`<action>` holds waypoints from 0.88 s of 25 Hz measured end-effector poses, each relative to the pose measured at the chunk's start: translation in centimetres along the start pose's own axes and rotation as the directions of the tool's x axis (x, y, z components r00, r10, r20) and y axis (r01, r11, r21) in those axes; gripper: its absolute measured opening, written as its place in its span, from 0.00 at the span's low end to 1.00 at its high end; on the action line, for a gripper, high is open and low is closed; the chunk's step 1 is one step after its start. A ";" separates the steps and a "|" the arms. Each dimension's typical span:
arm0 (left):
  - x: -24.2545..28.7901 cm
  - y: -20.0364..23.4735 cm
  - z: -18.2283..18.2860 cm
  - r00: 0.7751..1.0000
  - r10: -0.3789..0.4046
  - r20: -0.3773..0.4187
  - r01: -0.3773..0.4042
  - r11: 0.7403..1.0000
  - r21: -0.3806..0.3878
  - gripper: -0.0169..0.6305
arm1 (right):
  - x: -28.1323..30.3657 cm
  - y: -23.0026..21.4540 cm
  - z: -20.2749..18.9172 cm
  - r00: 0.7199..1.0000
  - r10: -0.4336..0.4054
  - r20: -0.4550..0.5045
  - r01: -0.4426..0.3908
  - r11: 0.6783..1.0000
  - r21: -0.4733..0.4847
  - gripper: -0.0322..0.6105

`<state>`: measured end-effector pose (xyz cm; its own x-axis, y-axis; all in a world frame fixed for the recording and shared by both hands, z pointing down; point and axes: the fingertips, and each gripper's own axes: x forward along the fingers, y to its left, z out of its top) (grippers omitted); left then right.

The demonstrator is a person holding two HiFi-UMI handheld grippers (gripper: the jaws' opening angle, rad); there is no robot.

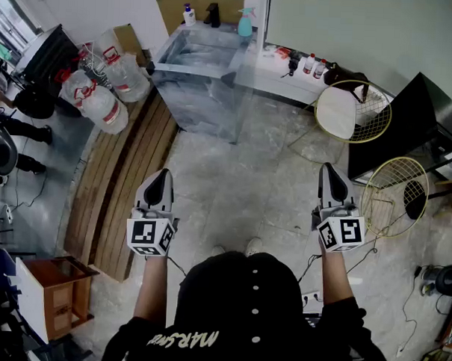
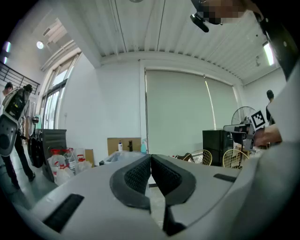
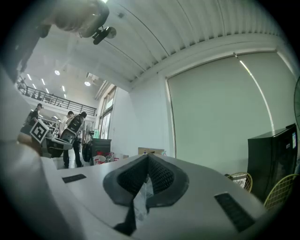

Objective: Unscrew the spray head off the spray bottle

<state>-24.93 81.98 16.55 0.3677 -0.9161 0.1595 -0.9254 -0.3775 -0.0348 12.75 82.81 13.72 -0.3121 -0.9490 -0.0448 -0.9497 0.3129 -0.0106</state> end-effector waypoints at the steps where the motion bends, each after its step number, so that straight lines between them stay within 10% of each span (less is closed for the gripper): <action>1: 0.1 -0.2 0.0 1.000 -0.001 -0.001 0.001 1.000 -0.001 0.06 | 0.0 -0.2 0.0 1.000 -0.002 -0.001 0.002 1.000 0.002 0.07; 15: 2.5 -3.3 0.5 0.993 0.111 0.051 -0.110 0.994 -0.023 0.07 | -0.2 -4.7 -0.9 0.999 0.044 0.019 -0.045 0.998 0.033 0.07; 22: 5.6 -5.3 1.0 0.996 0.039 0.082 -0.036 0.999 -0.035 0.06 | 1.8 -6.9 -1.0 0.998 0.053 0.025 -0.054 0.998 0.033 0.07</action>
<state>-17.89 78.69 16.68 0.3381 -0.9380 0.0768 -0.9406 -0.3395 -0.0060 18.72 78.92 14.74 -0.3614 -0.9298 -0.0701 -0.9302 0.3647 -0.0413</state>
